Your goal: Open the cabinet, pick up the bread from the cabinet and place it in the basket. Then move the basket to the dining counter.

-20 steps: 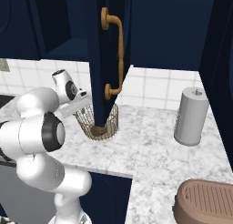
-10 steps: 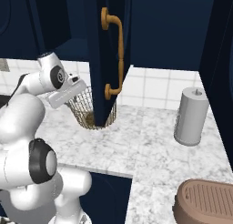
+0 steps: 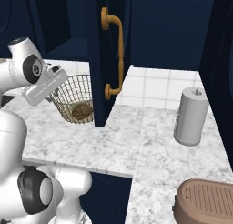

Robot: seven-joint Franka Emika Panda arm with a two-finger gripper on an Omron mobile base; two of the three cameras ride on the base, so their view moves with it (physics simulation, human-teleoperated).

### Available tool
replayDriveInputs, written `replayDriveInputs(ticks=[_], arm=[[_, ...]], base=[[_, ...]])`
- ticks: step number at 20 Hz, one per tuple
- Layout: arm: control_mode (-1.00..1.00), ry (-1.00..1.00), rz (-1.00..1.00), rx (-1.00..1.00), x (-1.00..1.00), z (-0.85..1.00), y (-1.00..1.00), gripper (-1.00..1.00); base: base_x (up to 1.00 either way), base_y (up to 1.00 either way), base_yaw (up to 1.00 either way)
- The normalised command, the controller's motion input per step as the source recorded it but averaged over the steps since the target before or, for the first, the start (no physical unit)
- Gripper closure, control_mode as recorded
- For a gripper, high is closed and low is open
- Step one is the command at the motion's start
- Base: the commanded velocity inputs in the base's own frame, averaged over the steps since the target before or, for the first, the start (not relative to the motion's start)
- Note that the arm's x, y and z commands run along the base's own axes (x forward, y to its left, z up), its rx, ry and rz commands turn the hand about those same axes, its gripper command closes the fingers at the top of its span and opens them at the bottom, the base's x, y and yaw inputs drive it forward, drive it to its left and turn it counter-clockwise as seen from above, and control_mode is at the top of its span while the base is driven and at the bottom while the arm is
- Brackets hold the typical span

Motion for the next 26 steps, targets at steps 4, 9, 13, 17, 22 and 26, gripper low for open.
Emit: replayDriveInputs(ticks=[4, 9, 13, 17, 22, 26], arm=[[-1.00, -0.06, 0.21, -0.02, -0.46, 0.48, 0.29, 1.00], [-1.00, -0.23, 0.14, -0.02, -0.36, 0.26, 0.13, 1.00], [-1.00, -0.15, 0.06, 0.00, -0.18, 0.15, 0.00, 1.00], [-1.00, -0.01, 0.00, 0.00, -0.11, 0.00, 0.03, 1.00], [1.00, 0.02, 0.00, 0.00, -0.05, 0.00, 0.07, 1.00], [1.00, 0.00, 0.00, 0.00, 0.00, 0.00, 0.00, 1.00]], base=[[0.00, 0.00, 0.00], [0.00, 0.00, 0.00], [0.00, 0.00, 0.00], [0.00, 0.00, 0.00], [-0.48, 0.18, 0.03], [-0.74, 0.85, 0.36]])
